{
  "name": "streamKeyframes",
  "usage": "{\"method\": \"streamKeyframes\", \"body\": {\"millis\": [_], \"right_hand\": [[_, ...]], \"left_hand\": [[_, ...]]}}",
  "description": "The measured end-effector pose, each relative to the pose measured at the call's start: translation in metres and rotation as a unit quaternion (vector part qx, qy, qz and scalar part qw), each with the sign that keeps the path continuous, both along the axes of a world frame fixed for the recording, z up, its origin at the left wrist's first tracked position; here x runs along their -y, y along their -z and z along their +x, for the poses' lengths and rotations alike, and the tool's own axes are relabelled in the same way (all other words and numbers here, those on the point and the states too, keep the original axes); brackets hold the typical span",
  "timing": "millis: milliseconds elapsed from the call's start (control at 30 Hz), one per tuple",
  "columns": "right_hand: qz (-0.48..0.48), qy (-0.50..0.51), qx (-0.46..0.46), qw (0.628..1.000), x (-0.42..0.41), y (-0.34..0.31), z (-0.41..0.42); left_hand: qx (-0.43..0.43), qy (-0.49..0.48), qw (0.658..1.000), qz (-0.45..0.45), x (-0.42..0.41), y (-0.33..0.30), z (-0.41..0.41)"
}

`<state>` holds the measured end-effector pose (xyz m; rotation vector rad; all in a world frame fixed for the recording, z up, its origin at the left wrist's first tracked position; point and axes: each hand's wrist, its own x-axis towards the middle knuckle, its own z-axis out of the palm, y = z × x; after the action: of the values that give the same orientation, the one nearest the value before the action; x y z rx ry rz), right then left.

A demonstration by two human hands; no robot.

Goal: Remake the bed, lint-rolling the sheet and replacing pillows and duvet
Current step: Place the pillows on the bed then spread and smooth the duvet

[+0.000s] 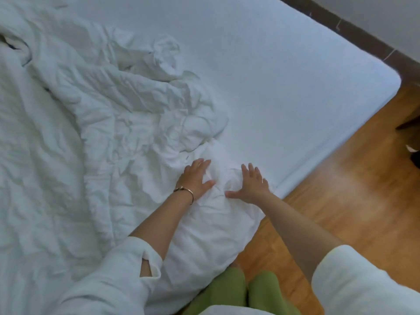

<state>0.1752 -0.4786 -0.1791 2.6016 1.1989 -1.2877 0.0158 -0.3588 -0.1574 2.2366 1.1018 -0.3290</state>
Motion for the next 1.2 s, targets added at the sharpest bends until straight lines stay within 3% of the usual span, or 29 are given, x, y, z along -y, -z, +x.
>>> {"method": "streamKeyframes", "body": {"millis": [167,333,500,567,700,800,867,1033,1200], "right_hand": [[-0.031,0.072,-0.053,0.996,-0.006,0.027,0.017],[-0.006,0.024,-0.057,0.998,0.006,0.032,0.048],[0.083,0.119,-0.036,0.989,0.041,-0.007,0.180],[0.132,0.140,-0.004,0.981,0.057,-0.033,0.254],[0.202,0.187,0.055,0.960,0.104,-0.087,0.389],[0.199,0.166,0.125,0.958,0.127,-0.113,0.452],[0.204,0.110,0.148,0.962,0.126,-0.119,0.468],[0.212,0.092,0.082,0.969,0.105,-0.108,0.493],[0.181,0.024,0.145,0.972,0.088,-0.083,0.523]], "left_hand": [[-0.155,0.060,0.986,-0.024,-0.008,0.013,0.023],[-0.249,0.133,0.958,0.055,-0.015,-0.003,0.072],[-0.247,0.135,0.960,-0.006,-0.024,-0.021,0.151],[-0.218,0.116,0.969,0.012,-0.015,-0.027,0.209],[-0.070,0.056,0.995,0.045,0.011,-0.057,0.348],[-0.018,0.087,0.995,0.043,0.035,-0.076,0.439],[-0.027,0.095,0.994,0.056,0.048,-0.082,0.482],[-0.074,0.154,0.979,0.114,0.034,-0.093,0.533],[-0.164,0.191,0.967,0.038,-0.019,-0.074,0.559]]}}
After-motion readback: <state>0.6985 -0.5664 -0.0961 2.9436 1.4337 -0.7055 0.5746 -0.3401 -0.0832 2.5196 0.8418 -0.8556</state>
